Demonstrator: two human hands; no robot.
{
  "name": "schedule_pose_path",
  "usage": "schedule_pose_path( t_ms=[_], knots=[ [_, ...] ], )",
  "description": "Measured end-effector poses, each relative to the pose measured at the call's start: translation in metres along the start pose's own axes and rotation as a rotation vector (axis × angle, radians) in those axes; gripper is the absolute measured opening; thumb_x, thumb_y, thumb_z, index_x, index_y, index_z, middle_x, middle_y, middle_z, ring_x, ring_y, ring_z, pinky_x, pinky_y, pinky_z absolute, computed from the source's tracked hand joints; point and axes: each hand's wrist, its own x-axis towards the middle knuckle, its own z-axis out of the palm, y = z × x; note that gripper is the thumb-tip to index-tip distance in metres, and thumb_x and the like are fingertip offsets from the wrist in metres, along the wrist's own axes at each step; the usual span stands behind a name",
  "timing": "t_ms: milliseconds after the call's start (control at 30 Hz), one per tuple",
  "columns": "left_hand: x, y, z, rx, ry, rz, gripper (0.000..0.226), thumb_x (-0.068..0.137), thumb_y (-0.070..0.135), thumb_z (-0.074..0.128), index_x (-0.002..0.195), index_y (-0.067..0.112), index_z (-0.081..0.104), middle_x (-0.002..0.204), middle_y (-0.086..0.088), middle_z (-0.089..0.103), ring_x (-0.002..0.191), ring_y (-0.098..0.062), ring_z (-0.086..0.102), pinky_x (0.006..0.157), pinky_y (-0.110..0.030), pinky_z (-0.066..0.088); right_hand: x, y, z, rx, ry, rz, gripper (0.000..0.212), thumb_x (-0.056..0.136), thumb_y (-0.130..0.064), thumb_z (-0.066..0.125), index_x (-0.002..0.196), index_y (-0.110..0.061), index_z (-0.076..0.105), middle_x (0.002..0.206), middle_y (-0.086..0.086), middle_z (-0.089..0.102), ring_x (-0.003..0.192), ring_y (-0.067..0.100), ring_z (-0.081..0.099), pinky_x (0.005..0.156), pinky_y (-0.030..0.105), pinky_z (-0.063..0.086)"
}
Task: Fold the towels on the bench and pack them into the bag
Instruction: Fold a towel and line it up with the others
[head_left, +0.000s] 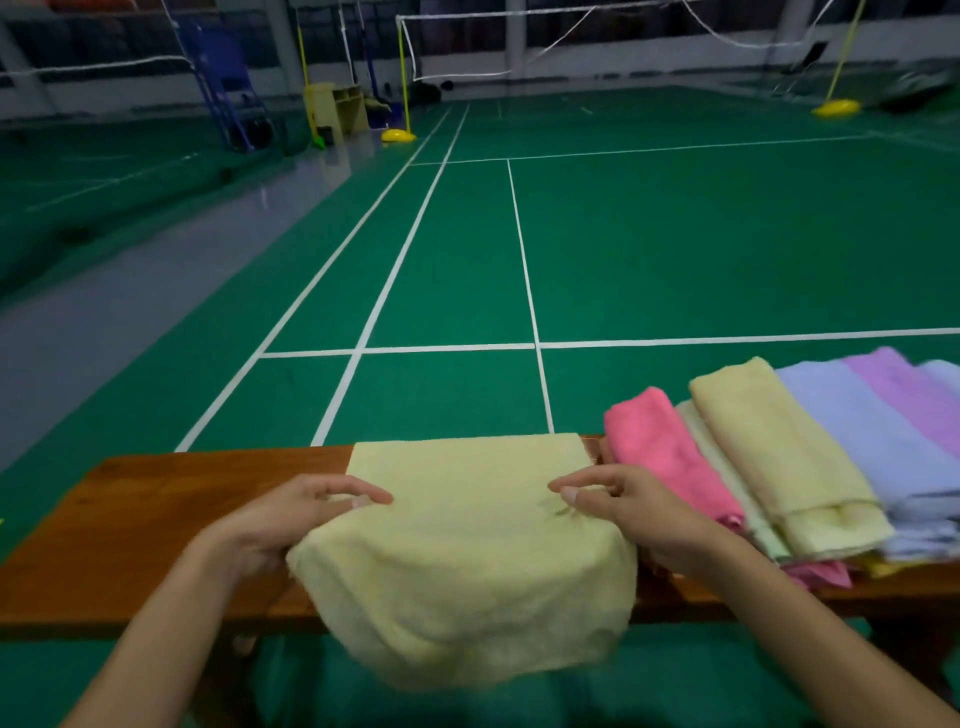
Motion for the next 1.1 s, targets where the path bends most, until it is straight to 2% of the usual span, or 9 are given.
schedule_pose_path(
  t_ms=[200, 300, 400, 500, 567, 733, 833, 967, 1100],
  knots=[
    [-0.011, 0.013, -0.013, -0.493, 0.072, 0.147, 0.033, 0.098, 0.032, 0.064, 0.123, 0.014, 0.076, 0.119, -0.015, 0.073, 0.081, -0.020, 0.065, 0.061, -0.033, 0.056, -0.013, -0.043, -0.008, 0.224, -0.019, 0.154, 0.024, 0.100, -0.024, 0.068, 0.102, -0.005, 0.083, 0.101, 0.006, 0.080, 0.083, 0.014, 0.070, 0.070, 0.026, 0.057],
    [-0.022, 0.015, -0.026, -0.617, -0.049, 0.253, 0.038, 0.097, 0.031, 0.069, 0.134, 0.028, 0.072, 0.124, -0.019, 0.066, 0.095, -0.025, 0.069, 0.078, -0.040, 0.066, -0.018, -0.068, -0.011, 0.379, 0.058, 0.149, 0.033, 0.092, -0.034, 0.074, 0.100, -0.003, 0.081, 0.094, 0.013, 0.075, 0.075, 0.018, 0.068, 0.065, 0.030, 0.059],
    [-0.031, 0.016, -0.034, -0.671, -0.197, 0.433, 0.080, 0.080, 0.007, 0.087, 0.148, 0.036, 0.059, 0.126, -0.023, 0.064, 0.106, -0.032, 0.066, 0.093, -0.047, 0.062, -0.022, -0.086, -0.015, 0.484, 0.133, 0.110, 0.039, 0.092, -0.034, 0.073, 0.112, -0.001, 0.078, 0.095, 0.007, 0.069, 0.065, 0.013, 0.070, 0.059, 0.027, 0.060],
    [-0.037, 0.025, -0.028, -0.654, -0.095, 0.514, 0.084, 0.084, -0.015, 0.062, 0.147, 0.040, 0.059, 0.129, -0.029, 0.067, 0.114, -0.037, 0.067, 0.096, -0.049, 0.060, -0.025, -0.097, -0.020, 0.551, 0.061, 0.006, 0.040, 0.090, -0.020, 0.073, 0.128, -0.007, 0.074, 0.115, 0.013, 0.075, 0.082, 0.015, 0.074, 0.068, 0.029, 0.061],
    [-0.039, 0.027, -0.028, -0.620, -0.027, 0.549, 0.079, 0.084, -0.016, 0.062, 0.146, 0.033, 0.061, 0.125, -0.031, 0.069, 0.112, -0.037, 0.069, 0.094, -0.046, 0.061, -0.024, -0.098, -0.022, 0.553, 0.032, -0.068, 0.048, 0.081, 0.000, 0.074, 0.129, -0.007, 0.073, 0.116, 0.022, 0.074, 0.090, 0.022, 0.074, 0.074, 0.030, 0.062],
    [-0.043, 0.025, -0.038, -0.129, 0.373, 0.655, 0.050, 0.084, -0.002, 0.078, 0.127, 0.022, 0.074, 0.107, -0.004, 0.080, 0.101, -0.024, 0.075, 0.082, -0.026, 0.063, -0.020, -0.097, -0.031, 0.091, 0.194, -0.273, 0.057, 0.077, 0.001, 0.083, 0.132, -0.008, 0.071, 0.113, 0.012, 0.079, 0.105, 0.024, 0.075, 0.086, 0.029, 0.061],
    [-0.049, 0.029, -0.045, 0.036, 0.574, 0.692, 0.036, 0.086, 0.008, 0.081, 0.117, 0.025, 0.078, 0.104, 0.013, 0.078, 0.096, -0.014, 0.073, 0.081, -0.028, 0.063, -0.020, -0.104, -0.036, -0.284, 0.310, -0.394, 0.056, 0.084, -0.004, 0.085, 0.137, -0.010, 0.068, 0.116, -0.001, 0.077, 0.108, 0.013, 0.074, 0.095, 0.023, 0.057],
    [-0.056, 0.040, -0.048, 0.081, 0.766, 0.783, 0.028, 0.085, 0.011, 0.083, 0.112, 0.020, 0.080, 0.097, 0.012, 0.077, 0.089, -0.011, 0.071, 0.079, -0.030, 0.061, -0.018, -0.117, -0.028, -0.656, 0.496, -0.539, 0.049, 0.091, -0.007, 0.079, 0.138, -0.012, 0.067, 0.110, 0.002, 0.069, 0.097, 0.019, 0.064, 0.089, 0.034, 0.052],
    [-0.056, 0.051, -0.052, 0.083, 0.925, 0.851, 0.014, 0.090, 0.014, 0.082, 0.102, 0.020, 0.080, 0.092, 0.002, 0.075, 0.084, -0.018, 0.069, 0.074, -0.035, 0.058, -0.022, -0.134, -0.020, -0.718, 0.673, -0.673, 0.026, 0.090, -0.014, 0.081, 0.116, -0.017, 0.078, 0.094, -0.006, 0.064, 0.089, 0.020, 0.059, 0.087, 0.047, 0.052]
  ],
)
